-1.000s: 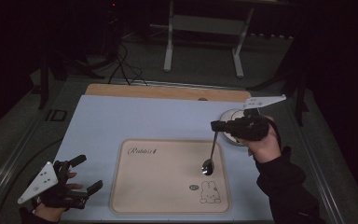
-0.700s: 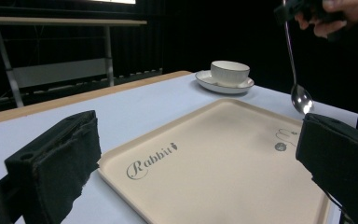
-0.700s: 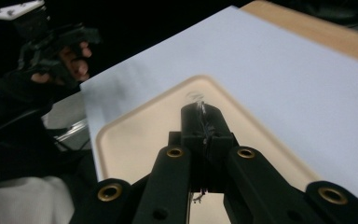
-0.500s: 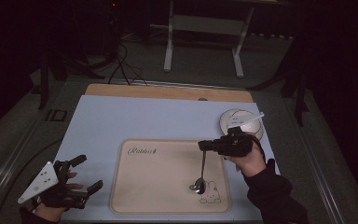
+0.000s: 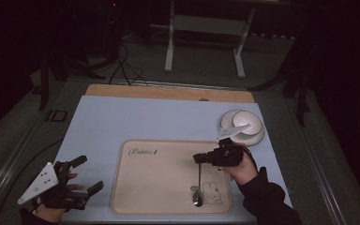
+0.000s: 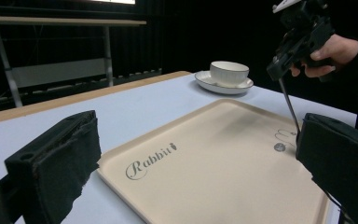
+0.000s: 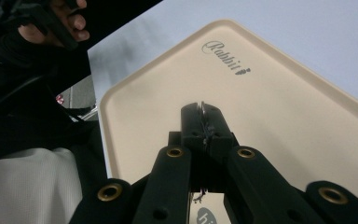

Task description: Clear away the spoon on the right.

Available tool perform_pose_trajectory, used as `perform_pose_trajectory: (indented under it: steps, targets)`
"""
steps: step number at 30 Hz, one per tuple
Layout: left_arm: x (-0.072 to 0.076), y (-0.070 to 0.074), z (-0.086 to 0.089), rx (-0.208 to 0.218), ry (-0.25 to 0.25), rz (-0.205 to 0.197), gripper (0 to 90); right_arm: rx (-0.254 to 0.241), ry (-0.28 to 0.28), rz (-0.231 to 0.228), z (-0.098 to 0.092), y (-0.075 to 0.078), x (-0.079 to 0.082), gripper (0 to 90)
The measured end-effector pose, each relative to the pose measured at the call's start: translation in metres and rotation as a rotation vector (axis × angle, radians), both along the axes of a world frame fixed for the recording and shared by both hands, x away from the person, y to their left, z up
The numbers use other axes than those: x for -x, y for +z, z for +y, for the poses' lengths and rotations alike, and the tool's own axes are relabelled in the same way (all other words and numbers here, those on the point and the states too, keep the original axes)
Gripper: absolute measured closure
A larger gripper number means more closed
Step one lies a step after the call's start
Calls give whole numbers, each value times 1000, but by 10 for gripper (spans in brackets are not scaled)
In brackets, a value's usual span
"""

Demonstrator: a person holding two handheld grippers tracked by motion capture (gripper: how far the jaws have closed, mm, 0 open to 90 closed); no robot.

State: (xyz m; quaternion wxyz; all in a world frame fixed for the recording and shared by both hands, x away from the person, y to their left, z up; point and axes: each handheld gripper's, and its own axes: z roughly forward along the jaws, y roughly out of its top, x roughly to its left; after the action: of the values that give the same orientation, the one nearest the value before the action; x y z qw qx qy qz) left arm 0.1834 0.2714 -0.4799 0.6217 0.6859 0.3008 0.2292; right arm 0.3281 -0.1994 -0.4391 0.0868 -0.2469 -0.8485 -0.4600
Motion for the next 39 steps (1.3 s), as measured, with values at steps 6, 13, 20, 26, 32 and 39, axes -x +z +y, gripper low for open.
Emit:
perform_pose_trajectory:
  steps: [6,13,20,26,32,39]
  targets:
    - [0,0,0,2,-5,0,0,3,-59,10,-4,-9,-7,876]
    - [0,0,-1,1,-5,0,0,65,-155,2,-7,-22,-13,830]
    - [0,0,-1,-2,-6,0,0,121,-220,-5,-5,-37,-17,801]
    - [0,0,-1,-1,-6,-1,0,170,-229,-4,0,-51,-22,773]
    - [1,0,-1,-2,-9,-3,0,207,-252,-4,1,-64,-25,758]
    - [1,0,-1,-3,-11,-4,0,257,-288,-20,1,-77,-27,756]
